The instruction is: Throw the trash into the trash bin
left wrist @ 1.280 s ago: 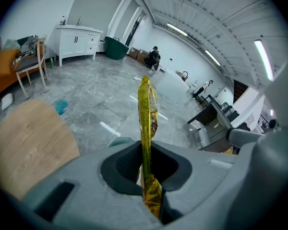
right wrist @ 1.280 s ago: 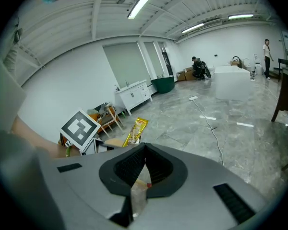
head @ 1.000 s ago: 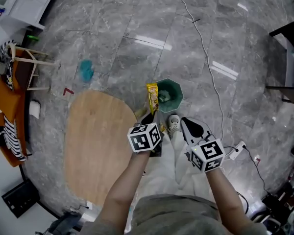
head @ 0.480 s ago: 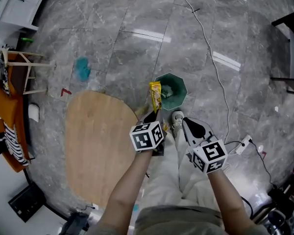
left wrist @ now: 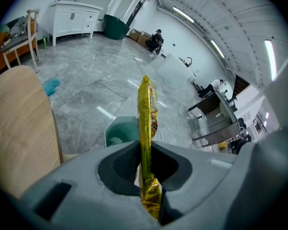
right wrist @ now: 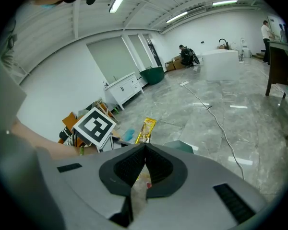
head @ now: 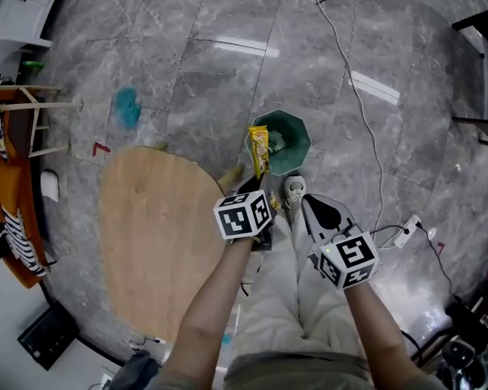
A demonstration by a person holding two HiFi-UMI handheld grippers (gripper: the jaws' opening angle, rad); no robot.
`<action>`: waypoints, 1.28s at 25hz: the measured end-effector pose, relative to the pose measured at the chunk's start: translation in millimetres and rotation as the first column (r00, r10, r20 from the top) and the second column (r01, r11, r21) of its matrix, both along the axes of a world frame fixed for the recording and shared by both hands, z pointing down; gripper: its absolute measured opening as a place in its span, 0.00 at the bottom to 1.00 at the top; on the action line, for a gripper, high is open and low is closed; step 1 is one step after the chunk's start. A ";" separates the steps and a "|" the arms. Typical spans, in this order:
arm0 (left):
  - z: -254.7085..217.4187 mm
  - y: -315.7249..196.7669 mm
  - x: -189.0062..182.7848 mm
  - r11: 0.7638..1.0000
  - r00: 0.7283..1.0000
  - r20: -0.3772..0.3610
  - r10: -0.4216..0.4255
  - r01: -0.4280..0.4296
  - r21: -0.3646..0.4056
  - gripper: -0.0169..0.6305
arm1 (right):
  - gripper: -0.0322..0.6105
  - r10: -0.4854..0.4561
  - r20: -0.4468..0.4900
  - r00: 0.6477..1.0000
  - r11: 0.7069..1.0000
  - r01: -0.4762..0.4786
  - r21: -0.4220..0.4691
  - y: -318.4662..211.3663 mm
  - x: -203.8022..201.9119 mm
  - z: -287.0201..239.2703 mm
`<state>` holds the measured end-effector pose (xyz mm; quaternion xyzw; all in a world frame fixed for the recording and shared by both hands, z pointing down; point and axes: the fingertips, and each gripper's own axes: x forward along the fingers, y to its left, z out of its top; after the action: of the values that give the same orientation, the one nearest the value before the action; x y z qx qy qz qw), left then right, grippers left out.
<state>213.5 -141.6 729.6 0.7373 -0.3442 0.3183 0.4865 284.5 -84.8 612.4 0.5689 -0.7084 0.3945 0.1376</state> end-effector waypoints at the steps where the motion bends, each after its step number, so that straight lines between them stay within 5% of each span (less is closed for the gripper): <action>1: 2.2 -0.4 1.1 1.000 1.000 0.000 0.003 -0.003 -0.005 0.08 | 0.06 0.000 0.000 1.000 1.000 0.000 -0.003 0.6 -0.2 1.4; 32: 10.1 -16.3 29.1 0.999 0.996 -0.085 0.039 -0.040 -0.008 0.30 | 0.06 0.035 0.016 0.999 0.999 -0.034 -0.034 -6.6 9.2 15.2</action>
<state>242.7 -157.9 739.7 0.7543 -0.3072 0.2980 0.4979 293.7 -91.5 627.6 0.5753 -0.6928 0.4134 0.1347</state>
